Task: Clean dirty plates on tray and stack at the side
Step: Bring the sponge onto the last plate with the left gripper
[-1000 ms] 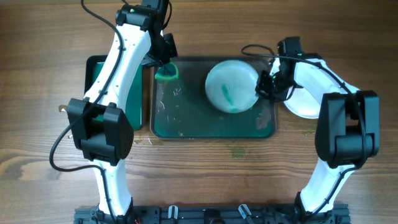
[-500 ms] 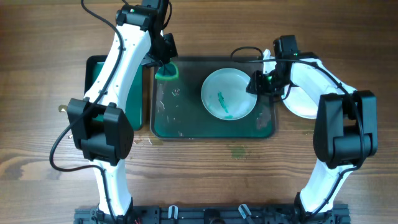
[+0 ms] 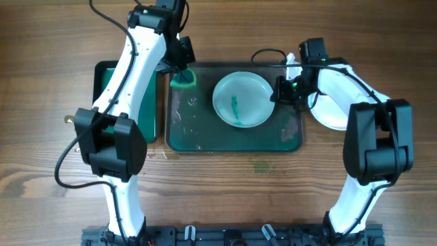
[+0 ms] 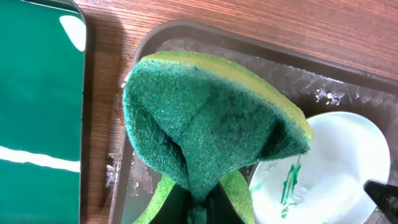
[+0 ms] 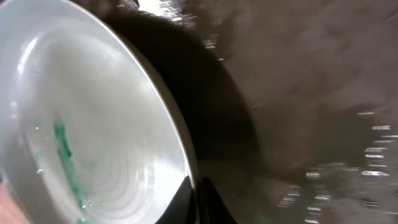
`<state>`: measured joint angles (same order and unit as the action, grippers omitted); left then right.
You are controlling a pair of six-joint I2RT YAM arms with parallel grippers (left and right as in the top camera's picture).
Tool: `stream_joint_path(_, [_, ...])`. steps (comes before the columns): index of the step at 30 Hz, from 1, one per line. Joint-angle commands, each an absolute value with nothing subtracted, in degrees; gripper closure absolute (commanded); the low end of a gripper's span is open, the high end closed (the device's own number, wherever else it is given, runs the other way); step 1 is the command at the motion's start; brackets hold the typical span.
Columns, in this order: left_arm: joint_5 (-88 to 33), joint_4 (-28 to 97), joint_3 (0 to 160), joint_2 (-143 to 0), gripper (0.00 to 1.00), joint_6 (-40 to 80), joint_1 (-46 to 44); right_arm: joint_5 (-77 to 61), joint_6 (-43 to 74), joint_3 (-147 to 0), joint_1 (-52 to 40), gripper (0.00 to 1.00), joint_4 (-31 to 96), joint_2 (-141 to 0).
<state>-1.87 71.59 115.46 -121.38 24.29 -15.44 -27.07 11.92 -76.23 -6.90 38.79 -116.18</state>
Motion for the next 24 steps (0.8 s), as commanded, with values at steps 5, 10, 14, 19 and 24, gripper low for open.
stream_joint_path(5, [-2.8, 71.3, 115.5, -122.3, 0.96, 23.4, -20.3, -22.0, 26.7, -76.4, -15.7, 0.95, 36.7, -116.8])
stream_joint_path(10, [-2.8, 70.3, 112.7, -123.9, 0.96, 24.4, -21.8, -18.3, 30.2, -76.4, -18.0, 0.96, 35.9, -116.8])
stream_joint_path(14, [-2.8, 67.8, 108.4, -126.3, 0.96, 26.4, -22.2, -17.8, 30.4, -76.4, -18.0, 0.95, 34.3, -116.8])
stream_joint_path(19, [-2.8, 60.2, 100.8, -126.5, 0.96, 26.4, -23.5, -17.9, 30.7, -74.6, -18.0, 0.96, 31.4, -116.8])
stream_joint_path(24, [-5.0, 52.4, 94.7, -126.6, 0.96, 26.4, -25.9, -18.0, 30.6, -74.5, -18.0, 0.96, 31.2, -116.8])
